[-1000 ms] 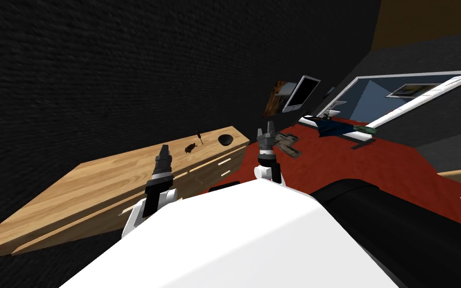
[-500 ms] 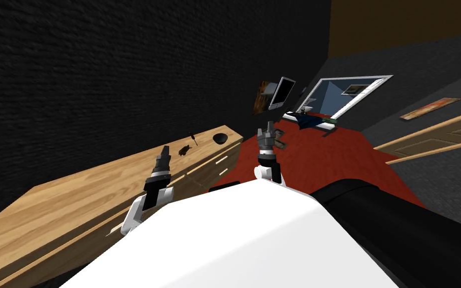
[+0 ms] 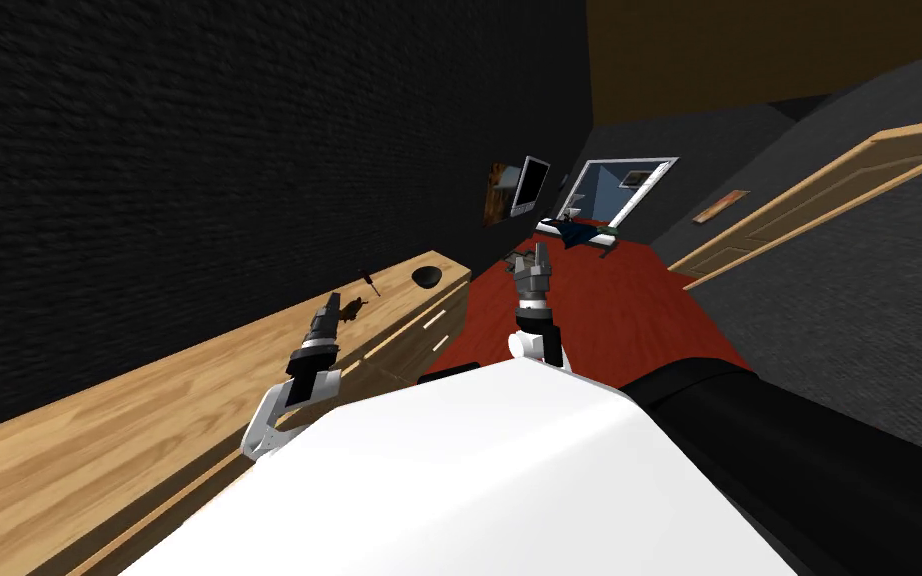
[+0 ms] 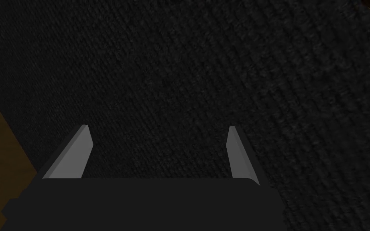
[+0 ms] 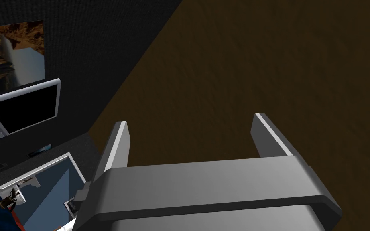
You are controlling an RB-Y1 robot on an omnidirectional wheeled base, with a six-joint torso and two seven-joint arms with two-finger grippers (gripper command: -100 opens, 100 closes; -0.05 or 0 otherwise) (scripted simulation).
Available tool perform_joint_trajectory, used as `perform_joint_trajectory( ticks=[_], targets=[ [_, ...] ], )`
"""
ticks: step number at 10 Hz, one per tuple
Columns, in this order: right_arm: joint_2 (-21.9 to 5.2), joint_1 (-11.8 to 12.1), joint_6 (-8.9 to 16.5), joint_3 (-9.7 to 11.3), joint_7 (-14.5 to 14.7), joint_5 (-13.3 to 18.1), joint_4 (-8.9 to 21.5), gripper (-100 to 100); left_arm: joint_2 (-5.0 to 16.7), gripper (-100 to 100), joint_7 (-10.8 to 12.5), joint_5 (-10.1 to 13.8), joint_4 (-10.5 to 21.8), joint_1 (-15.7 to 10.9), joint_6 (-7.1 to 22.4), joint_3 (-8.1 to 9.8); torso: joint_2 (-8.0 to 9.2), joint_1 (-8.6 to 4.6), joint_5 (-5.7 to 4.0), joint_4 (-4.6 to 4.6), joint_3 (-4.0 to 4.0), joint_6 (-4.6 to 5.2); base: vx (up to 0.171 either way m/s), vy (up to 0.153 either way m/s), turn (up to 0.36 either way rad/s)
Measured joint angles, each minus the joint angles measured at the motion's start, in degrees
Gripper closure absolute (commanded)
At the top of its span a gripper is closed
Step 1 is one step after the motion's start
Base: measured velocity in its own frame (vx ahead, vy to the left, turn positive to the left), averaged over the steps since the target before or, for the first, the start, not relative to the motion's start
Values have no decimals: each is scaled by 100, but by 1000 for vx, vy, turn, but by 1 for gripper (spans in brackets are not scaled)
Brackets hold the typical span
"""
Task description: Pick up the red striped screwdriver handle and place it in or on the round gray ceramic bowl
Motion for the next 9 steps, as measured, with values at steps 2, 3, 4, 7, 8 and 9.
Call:
perform_joint_trajectory(
  ticks=[2,3,4,7,8,9],
  targets=[
    [0,2,0,-1,0,0,0,0,112,-100,-70,-98,264,-155,76,38,-5,-4,0,-1,-2,-7,-21,31,-97],
    [0,1,0,0,0,0,0,0,183,-100,-92,-141,396,-235,120,56,-9,-7,-2,-2,-5,-2,-19,28,-318],
    [0,0,0,0,0,0,0,0,295,-100,-113,-192,583,-355,176,79,-11,-7,-2,-2,-6,0,-22,40,-265],
    [0,1,0,0,0,0,0,0,556,-100,-245,-390,1168,-666,305,112,-10,-4,-1,-2,-6,-3,-21,33,-256],
    [0,1,0,0,0,0,0,0,662,-100,-281,-452,1319,-768,374,106,-13,-8,-2,-3,-7,-3,-11,23,-165],
    [0,2,0,-1,0,0,0,0,757,-100,-314,-512,1466,-855,449,100,-15,-8,-2,-3,-9,-6,-5,21,-171]
  ],
)
